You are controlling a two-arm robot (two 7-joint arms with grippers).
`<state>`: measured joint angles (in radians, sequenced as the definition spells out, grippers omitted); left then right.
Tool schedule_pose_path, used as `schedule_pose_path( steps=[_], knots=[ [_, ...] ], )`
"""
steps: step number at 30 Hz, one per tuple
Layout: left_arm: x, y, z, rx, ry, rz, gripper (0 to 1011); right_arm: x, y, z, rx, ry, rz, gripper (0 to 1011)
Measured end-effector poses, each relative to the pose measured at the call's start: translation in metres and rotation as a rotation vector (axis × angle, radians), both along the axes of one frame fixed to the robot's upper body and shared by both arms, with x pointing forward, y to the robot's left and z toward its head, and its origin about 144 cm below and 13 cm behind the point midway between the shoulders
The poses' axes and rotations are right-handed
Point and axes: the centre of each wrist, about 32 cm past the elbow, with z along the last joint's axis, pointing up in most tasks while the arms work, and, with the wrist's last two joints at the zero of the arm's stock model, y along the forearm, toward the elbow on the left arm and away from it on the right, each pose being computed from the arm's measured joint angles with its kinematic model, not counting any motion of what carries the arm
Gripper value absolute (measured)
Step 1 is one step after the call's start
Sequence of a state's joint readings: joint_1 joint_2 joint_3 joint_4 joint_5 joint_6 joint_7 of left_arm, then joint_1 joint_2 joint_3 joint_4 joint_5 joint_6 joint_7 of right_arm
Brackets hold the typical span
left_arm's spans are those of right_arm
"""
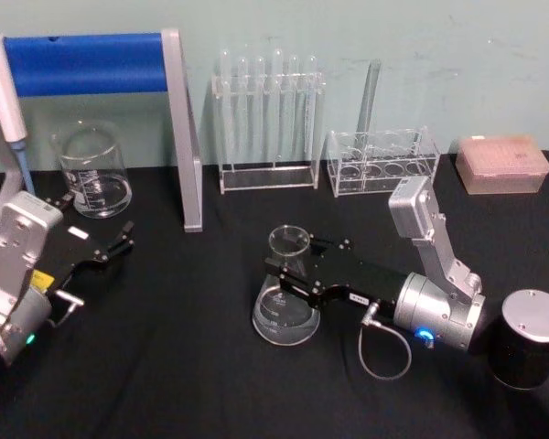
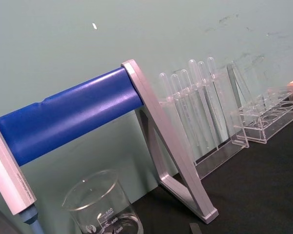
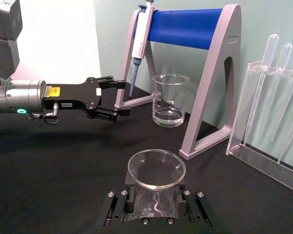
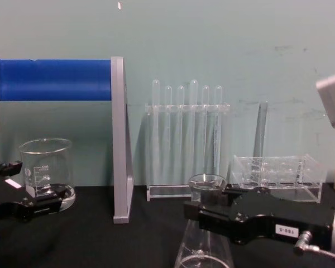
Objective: Grasp the erlenmeyer flask with one hand, shake it three times, then place it back.
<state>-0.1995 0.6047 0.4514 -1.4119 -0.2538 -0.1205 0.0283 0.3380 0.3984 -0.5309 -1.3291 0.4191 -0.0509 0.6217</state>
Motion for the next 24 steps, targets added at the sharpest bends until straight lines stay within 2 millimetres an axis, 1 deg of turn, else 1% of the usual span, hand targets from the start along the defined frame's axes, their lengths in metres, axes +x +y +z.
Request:
schedule_pose_path(
  steps=[3,6,8,9,10,11,12,13,14,15,17,20,24],
  knots=[
    [0.0000,0.0000,0.0000,0.000,0.000,0.000,1001,-0.0005,0.0000,-0.0010,-0.006,0.006,0.000,504],
    [0.0000,0.0000,0.0000,0.000,0.000,0.000,1001,-0.0004,0.0000,-0.0009,-0.006,0.005,-0.001,590],
    [0.0000,0.0000,0.0000,0.000,0.000,0.000,1001,-0.0005,0.0000,-0.0009,-0.006,0.005,-0.001,672],
    [0.0000,0.0000,0.0000,0.000,0.000,0.000,1001,-0.0005,0.0000,-0.0009,-0.006,0.005,-0.001,686],
    [0.0000,0.0000,0.0000,0.000,0.000,0.000,1001,-0.0005,0.0000,-0.0009,-0.006,0.005,-0.002,743],
    [0.0000,0.0000,0.0000,0.000,0.000,0.000,1001,-0.0005,0.0000,-0.0009,-0.006,0.005,-0.002,743],
    [0.0000,0.0000,0.0000,0.000,0.000,0.000,1001,-0.0005,0.0000,-0.0009,-0.006,0.005,-0.002,789],
    [0.0000,0.0000,0.0000,0.000,0.000,0.000,1001,-0.0005,0.0000,-0.0009,-0.005,0.005,-0.002,807],
    [0.0000,0.0000,0.0000,0.000,0.000,0.000,1001,-0.0005,-0.0001,-0.0009,-0.005,0.005,-0.002,863],
    [0.0000,0.0000,0.0000,0.000,0.000,0.000,1001,-0.0004,0.0000,-0.0009,-0.005,0.005,-0.002,873],
    [0.0000,0.0000,0.0000,0.000,0.000,0.000,1001,-0.0004,-0.0001,-0.0008,-0.005,0.004,-0.003,944],
    [0.0000,0.0000,0.0000,0.000,0.000,0.000,1001,-0.0004,-0.0001,-0.0007,-0.004,0.004,-0.003,1002],
    [0.0000,0.0000,0.0000,0.000,0.000,0.000,1001,-0.0004,-0.0001,-0.0006,-0.004,0.003,-0.003,1000]
  ],
)
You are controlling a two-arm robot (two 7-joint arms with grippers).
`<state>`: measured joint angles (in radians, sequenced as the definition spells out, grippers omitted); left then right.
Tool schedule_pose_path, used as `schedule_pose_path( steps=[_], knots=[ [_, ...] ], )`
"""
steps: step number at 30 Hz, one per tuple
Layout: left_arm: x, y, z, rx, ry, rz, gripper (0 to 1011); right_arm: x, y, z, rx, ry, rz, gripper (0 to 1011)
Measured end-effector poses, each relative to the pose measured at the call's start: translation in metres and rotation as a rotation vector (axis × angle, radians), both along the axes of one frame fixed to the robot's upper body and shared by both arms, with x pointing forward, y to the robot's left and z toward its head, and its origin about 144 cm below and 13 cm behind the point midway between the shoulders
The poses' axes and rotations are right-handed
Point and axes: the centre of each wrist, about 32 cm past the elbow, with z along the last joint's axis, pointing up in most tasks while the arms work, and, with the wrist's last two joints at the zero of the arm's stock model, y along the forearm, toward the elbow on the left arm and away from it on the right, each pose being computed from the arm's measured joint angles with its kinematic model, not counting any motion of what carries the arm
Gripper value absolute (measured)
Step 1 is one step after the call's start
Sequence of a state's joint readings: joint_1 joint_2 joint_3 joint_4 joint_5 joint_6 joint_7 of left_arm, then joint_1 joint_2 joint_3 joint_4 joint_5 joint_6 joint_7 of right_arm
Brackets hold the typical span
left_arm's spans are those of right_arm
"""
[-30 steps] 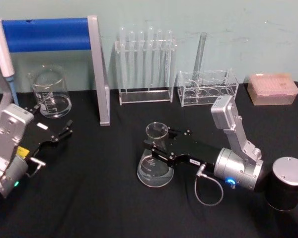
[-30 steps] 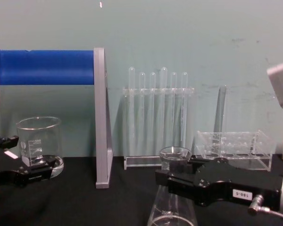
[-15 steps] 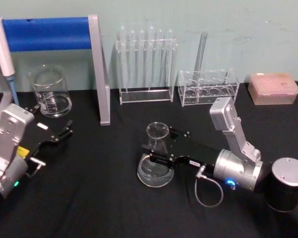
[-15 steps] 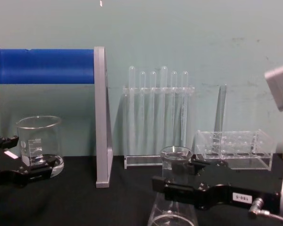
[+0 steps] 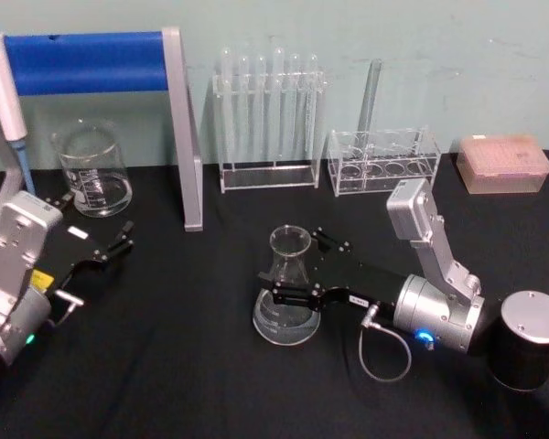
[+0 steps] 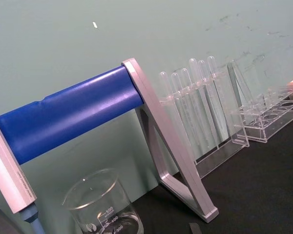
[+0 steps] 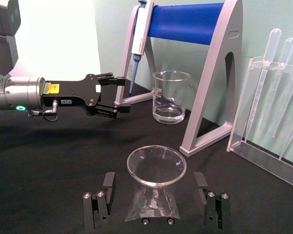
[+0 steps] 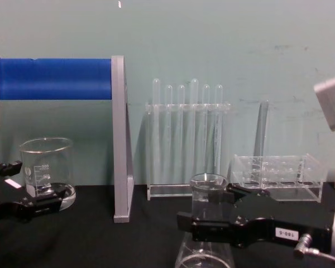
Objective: Grasp the erlenmeyer flask with one hand, shake it three times, then place it back.
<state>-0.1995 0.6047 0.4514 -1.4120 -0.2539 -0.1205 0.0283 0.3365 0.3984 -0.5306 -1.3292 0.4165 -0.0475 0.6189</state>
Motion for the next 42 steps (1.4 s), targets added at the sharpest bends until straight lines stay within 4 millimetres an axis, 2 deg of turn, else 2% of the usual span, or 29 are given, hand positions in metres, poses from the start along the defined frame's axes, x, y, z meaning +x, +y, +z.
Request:
schedule_pose_path(
  steps=[13,21,36,42],
  knots=[
    [0.000,0.000,0.000,0.000,0.000,0.000,1001,-0.001,0.000,0.001,0.001,-0.005,-0.002,1000],
    [0.000,0.000,0.000,0.000,0.000,0.000,1001,-0.007,-0.005,0.002,-0.008,-0.005,-0.019,1000],
    [0.000,0.000,0.000,0.000,0.000,0.000,1001,-0.030,-0.035,0.005,-0.041,0.000,-0.051,1000],
    [0.000,0.000,0.000,0.000,0.000,0.000,1001,-0.039,-0.047,0.007,-0.039,-0.010,-0.139,1000]
  ],
)
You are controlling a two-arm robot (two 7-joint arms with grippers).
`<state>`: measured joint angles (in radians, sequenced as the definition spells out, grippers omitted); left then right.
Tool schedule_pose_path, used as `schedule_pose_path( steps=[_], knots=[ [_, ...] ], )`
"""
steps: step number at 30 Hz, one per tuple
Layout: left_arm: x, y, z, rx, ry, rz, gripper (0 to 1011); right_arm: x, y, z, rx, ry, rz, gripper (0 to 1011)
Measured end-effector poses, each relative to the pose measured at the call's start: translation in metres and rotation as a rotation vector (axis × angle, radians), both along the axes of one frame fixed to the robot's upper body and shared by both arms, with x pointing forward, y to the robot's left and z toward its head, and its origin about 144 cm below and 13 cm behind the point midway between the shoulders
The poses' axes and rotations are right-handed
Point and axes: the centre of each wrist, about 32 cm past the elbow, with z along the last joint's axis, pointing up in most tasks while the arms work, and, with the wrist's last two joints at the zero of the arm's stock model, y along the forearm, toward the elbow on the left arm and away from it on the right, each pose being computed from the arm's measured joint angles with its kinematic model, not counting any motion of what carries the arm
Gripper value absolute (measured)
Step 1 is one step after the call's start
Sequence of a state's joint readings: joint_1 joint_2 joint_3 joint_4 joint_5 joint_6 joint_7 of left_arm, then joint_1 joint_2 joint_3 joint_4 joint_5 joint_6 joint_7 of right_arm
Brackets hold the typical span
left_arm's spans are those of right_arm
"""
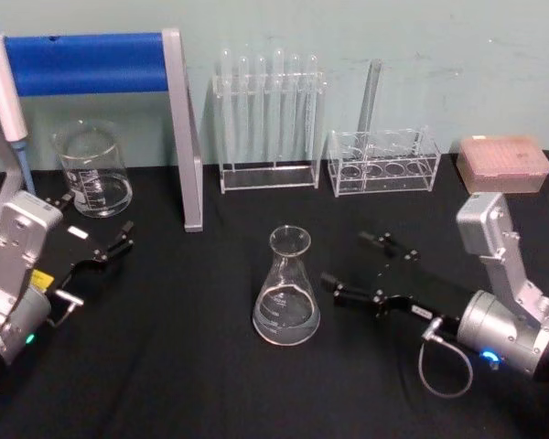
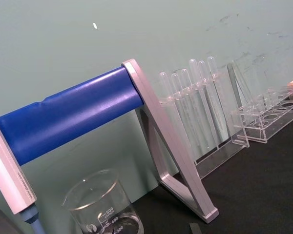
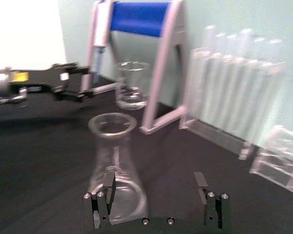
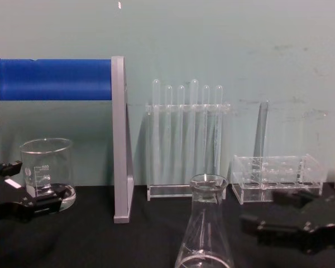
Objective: Grasp the erlenmeyer flask with one hand, shake it three times, then place it back.
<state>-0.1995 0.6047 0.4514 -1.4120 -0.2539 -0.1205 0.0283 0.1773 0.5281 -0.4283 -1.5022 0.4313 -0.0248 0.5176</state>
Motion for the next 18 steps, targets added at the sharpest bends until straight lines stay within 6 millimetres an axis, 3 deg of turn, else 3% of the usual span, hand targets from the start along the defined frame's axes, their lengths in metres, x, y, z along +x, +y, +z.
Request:
schedule_pose_path(
  steps=[9,18],
  knots=[
    [0.000,0.000,0.000,0.000,0.000,0.000,1001,-0.005,0.001,0.003,0.098,-0.099,-0.190,1000],
    [0.000,0.000,0.000,0.000,0.000,0.000,1001,0.002,0.023,0.005,0.189,-0.201,-0.332,1000]
  ],
)
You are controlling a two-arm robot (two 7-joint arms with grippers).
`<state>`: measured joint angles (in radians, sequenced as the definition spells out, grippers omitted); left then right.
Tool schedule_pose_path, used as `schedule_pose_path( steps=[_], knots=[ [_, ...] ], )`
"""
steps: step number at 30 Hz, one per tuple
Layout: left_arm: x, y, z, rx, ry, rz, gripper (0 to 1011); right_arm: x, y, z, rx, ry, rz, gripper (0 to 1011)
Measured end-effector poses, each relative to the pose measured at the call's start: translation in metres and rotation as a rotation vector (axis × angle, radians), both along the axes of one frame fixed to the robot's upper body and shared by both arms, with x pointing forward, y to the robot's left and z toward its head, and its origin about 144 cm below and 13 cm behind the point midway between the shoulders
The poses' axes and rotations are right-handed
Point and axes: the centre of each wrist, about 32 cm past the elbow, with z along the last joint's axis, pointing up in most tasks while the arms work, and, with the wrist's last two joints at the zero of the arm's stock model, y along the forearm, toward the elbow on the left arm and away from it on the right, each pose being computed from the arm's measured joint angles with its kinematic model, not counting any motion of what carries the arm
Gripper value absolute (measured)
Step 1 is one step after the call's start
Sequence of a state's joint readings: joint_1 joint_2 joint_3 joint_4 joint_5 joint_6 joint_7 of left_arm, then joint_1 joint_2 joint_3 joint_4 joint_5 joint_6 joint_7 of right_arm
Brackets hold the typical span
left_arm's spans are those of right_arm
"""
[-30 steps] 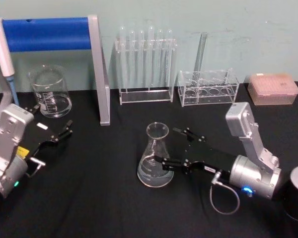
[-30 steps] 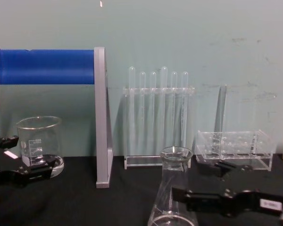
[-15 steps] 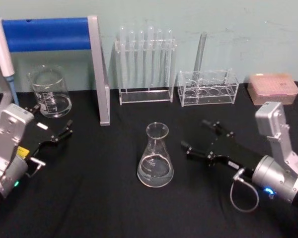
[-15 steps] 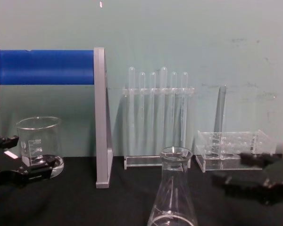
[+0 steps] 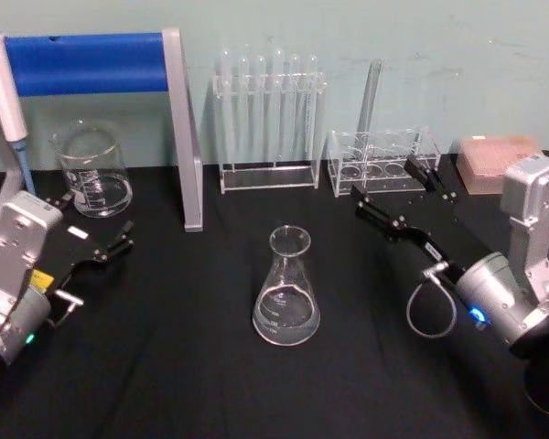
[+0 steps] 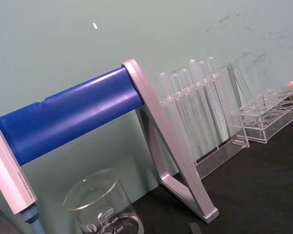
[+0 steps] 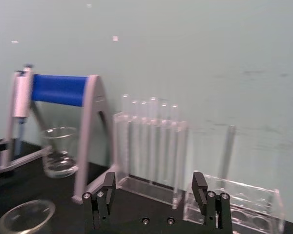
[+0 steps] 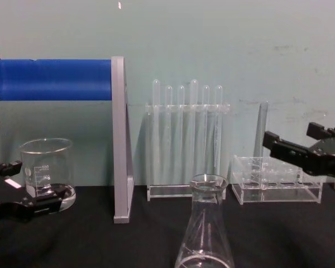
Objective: Grasp the erlenmeyer flask with one hand, shake it three times, then place it back.
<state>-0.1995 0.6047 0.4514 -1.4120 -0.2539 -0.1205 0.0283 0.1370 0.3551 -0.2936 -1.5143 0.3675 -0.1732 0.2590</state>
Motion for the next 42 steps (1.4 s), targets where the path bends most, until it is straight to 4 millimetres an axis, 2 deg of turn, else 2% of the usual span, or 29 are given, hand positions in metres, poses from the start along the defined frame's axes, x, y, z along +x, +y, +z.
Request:
schedule_pose_path(
  steps=[8,13,27,42],
  knots=[
    [0.000,0.000,0.000,0.000,0.000,0.000,1001,0.010,0.016,-0.004,-0.020,0.054,-0.138,1000],
    [0.000,0.000,0.000,0.000,0.000,0.000,1001,0.018,0.022,-0.010,-0.065,0.155,-0.209,1000],
    [0.000,0.000,0.000,0.000,0.000,0.000,1001,0.024,0.020,-0.021,-0.130,0.294,-0.229,1000],
    [0.000,0.000,0.000,0.000,0.000,0.000,1001,0.024,0.015,-0.021,-0.142,0.308,-0.192,1000]
  ],
)
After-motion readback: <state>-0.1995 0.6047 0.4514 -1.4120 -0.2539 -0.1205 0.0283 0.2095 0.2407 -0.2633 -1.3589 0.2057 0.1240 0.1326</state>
